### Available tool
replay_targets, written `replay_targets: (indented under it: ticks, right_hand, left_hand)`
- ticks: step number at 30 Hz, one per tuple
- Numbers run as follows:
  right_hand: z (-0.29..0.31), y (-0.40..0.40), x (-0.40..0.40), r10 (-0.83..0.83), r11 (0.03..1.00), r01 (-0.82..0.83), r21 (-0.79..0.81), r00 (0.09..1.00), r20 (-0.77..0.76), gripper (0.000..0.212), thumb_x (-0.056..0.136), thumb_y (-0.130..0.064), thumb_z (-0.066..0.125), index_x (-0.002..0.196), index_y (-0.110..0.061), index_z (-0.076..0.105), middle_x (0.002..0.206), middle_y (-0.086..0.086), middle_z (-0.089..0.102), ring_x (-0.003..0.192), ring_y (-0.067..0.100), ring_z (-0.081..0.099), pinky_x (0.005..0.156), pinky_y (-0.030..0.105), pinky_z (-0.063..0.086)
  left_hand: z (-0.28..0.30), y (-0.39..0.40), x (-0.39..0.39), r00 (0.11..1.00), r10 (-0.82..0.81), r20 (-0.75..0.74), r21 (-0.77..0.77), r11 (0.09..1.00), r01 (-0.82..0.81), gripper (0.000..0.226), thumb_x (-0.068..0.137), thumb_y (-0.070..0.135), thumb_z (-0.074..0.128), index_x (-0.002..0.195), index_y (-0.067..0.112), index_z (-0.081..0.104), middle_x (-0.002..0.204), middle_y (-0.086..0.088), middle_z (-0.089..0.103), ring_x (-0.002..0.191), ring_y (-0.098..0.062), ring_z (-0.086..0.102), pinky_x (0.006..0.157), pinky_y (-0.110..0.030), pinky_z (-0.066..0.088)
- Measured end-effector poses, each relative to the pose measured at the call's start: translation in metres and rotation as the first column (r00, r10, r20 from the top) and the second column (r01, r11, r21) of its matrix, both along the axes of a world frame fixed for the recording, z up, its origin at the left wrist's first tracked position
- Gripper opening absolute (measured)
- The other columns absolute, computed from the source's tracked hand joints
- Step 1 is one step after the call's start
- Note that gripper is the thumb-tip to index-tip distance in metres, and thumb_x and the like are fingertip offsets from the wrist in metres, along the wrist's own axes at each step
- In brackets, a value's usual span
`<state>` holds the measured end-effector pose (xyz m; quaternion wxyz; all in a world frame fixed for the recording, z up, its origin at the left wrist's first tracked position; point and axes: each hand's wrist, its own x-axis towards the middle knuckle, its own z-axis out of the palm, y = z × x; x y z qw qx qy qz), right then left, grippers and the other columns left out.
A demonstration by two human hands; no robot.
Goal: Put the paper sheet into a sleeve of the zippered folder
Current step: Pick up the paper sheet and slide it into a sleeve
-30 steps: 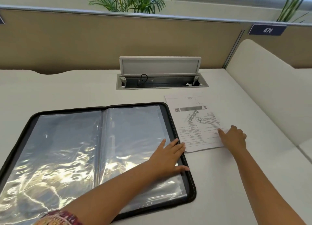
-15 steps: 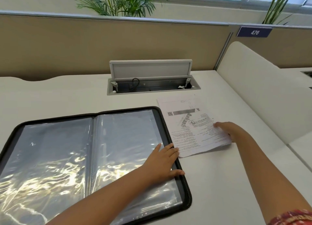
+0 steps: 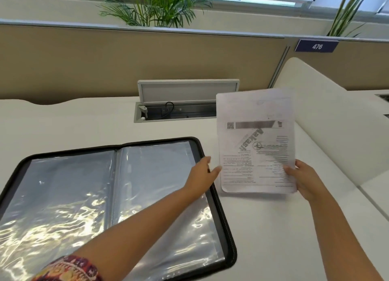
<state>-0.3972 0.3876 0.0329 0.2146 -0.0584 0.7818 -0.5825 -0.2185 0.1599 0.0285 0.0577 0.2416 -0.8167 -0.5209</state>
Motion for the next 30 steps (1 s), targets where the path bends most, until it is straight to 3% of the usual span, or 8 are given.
replay_targets:
  ticks: [2, 5, 7, 9, 11, 17, 23, 30]
  right_hand:
    - [0.001, 0.006, 0.008, 0.034, 0.997, -0.036, -0.066, 0.999, -0.033, 0.073, 0.041, -0.055, 0.085, 0.103, -0.023, 0.063, 0.109, 0.005, 0.069, 0.093, 0.025, 0.067, 0.08, 0.041, 0.054]
    - [0.002, 0.007, 0.021, 0.065, 0.977, -0.083, -0.196, 0.993, -0.097, 0.079, 0.04, -0.061, 0.082, 0.106, -0.023, 0.062, 0.104, -0.004, 0.072, 0.092, 0.015, 0.069, 0.07, 0.026, 0.057]
    - [0.002, 0.005, 0.028, 0.045, 0.97, -0.074, -0.23, 0.991, -0.13, 0.063, 0.059, -0.05, 0.079, 0.111, -0.019, 0.06, 0.109, -0.003, 0.07, 0.1, 0.016, 0.066, 0.075, 0.025, 0.057]
    - [0.002, 0.001, 0.033, 0.015, 0.972, -0.056, -0.227, 0.984, -0.177, 0.035, 0.087, -0.018, 0.06, 0.121, -0.014, 0.054, 0.116, 0.004, 0.065, 0.108, 0.023, 0.06, 0.081, 0.03, 0.056]
    - [0.003, -0.002, 0.037, -0.029, 0.978, -0.017, -0.21, 0.977, -0.213, 0.035, 0.091, 0.003, 0.043, 0.124, -0.009, 0.048, 0.118, 0.008, 0.06, 0.108, 0.025, 0.057, 0.082, 0.033, 0.052]
    - [0.024, -0.015, 0.057, -0.182, 0.974, 0.117, -0.195, 0.916, -0.358, 0.031, 0.091, 0.004, 0.038, 0.094, -0.026, 0.045, 0.096, -0.004, 0.055, 0.09, 0.012, 0.056, 0.067, 0.023, 0.047]
    - [0.014, -0.009, 0.074, -0.254, 0.959, 0.177, -0.221, 0.882, -0.396, 0.022, 0.094, 0.004, 0.033, 0.106, -0.013, 0.039, 0.093, -0.008, 0.051, 0.086, 0.002, 0.052, 0.058, 0.005, 0.047]
    - [0.007, -0.007, 0.08, -0.213, 0.973, 0.148, -0.175, 0.865, -0.453, 0.011, 0.101, -0.018, 0.029, 0.108, -0.013, 0.036, 0.101, -0.01, 0.053, 0.091, 0.0, 0.055, 0.067, 0.011, 0.052]
  left_hand:
    - [0.009, 0.001, -0.013, 0.999, 0.018, -0.033, 0.153, 0.988, -0.013, 0.069, 0.089, 0.039, 0.054, 0.143, 0.01, 0.023, 0.148, -0.008, 0.035, 0.132, -0.024, 0.039, 0.106, -0.034, 0.035]
    - [0.024, 0.004, -0.028, 0.986, 0.091, -0.142, 0.254, 0.966, -0.053, 0.049, 0.094, 0.032, 0.048, 0.136, 0.011, 0.036, 0.13, -0.006, 0.052, 0.118, -0.023, 0.052, 0.095, -0.032, 0.045]
    - [0.03, 0.007, -0.032, 0.968, 0.152, -0.201, 0.22, 0.97, -0.106, 0.033, 0.098, 0.024, 0.038, 0.127, 0.009, 0.043, 0.112, -0.003, 0.056, 0.103, -0.017, 0.055, 0.083, -0.028, 0.047]
    - [0.032, 0.011, -0.032, 0.958, 0.146, -0.248, 0.154, 0.982, -0.11, 0.026, 0.099, 0.02, 0.032, 0.118, 0.01, 0.047, 0.102, -0.001, 0.054, 0.092, -0.014, 0.053, 0.072, -0.021, 0.045]
    - [0.03, 0.016, -0.031, 0.949, 0.126, -0.289, 0.115, 0.989, -0.096, 0.019, 0.099, 0.018, 0.031, 0.105, 0.013, 0.049, 0.095, -0.001, 0.055, 0.086, -0.015, 0.053, 0.071, -0.024, 0.045]
    - [0.032, 0.03, -0.022, 0.91, 0.082, -0.406, -0.001, 0.996, -0.09, 0.014, 0.1, 0.019, 0.029, 0.092, 0.017, 0.041, 0.076, 0.014, 0.048, 0.069, -0.002, 0.049, 0.054, -0.007, 0.041]
    - [0.02, 0.047, -0.012, 0.896, 0.056, -0.441, 0.013, 0.998, -0.056, 0.012, 0.1, 0.023, 0.028, 0.094, 0.019, 0.038, 0.079, 0.015, 0.05, 0.069, -0.001, 0.052, 0.055, -0.012, 0.045]
    - [0.009, 0.049, -0.011, 0.906, 0.016, -0.423, -0.03, 0.999, -0.032, 0.011, 0.1, 0.021, 0.028, 0.096, 0.019, 0.038, 0.083, 0.015, 0.051, 0.076, -0.002, 0.055, 0.067, -0.028, 0.053]
